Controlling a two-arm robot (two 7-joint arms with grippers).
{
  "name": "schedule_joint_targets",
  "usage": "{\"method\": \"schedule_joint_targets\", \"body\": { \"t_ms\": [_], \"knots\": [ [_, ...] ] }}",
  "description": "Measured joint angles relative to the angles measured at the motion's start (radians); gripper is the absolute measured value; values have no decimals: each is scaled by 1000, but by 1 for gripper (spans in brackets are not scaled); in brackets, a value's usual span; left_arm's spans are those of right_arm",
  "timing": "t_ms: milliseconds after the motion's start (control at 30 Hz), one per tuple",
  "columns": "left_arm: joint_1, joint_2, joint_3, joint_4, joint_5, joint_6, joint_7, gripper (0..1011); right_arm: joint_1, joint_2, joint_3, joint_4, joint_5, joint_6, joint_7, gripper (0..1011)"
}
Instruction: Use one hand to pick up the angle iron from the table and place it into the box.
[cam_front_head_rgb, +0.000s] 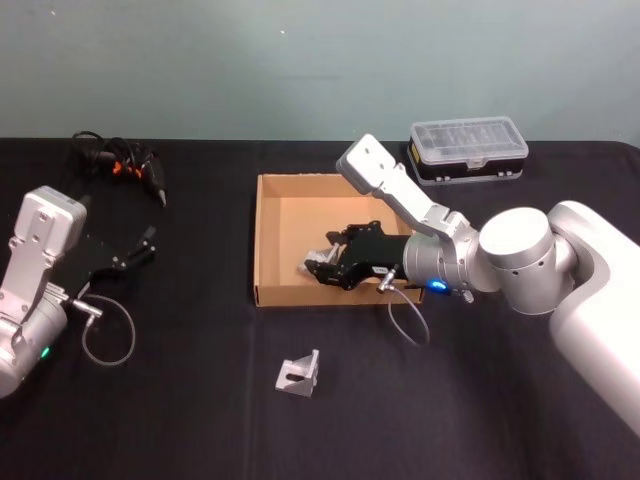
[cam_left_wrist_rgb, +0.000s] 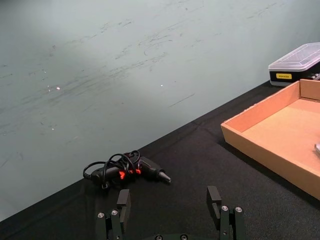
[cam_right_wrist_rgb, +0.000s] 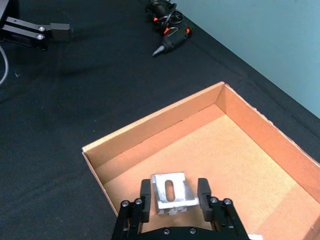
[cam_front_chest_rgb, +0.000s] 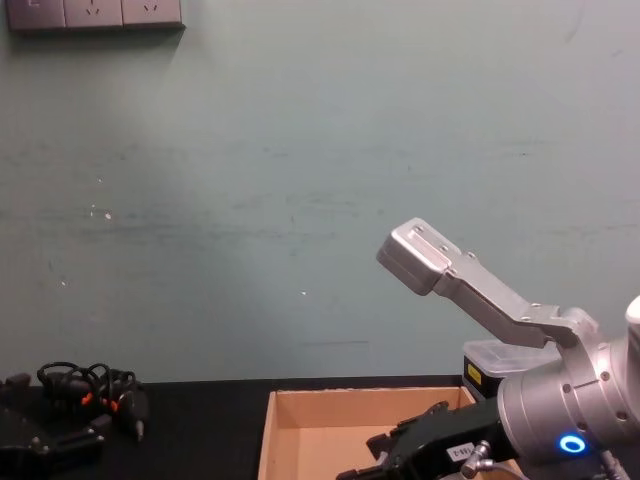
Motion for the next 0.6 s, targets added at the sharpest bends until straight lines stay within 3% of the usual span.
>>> {"method": "schedule_joint_targets", "body": {
  "t_ms": [467,600],
  "knots": [
    [0,0,0,0,0,0,0,1000,-38,11,48,-53,-1,-24,-27,969],
    [0,0,0,0,0,0,0,1000,-54,20,65,-79,5,-30,-36,1002]
  ]
}}
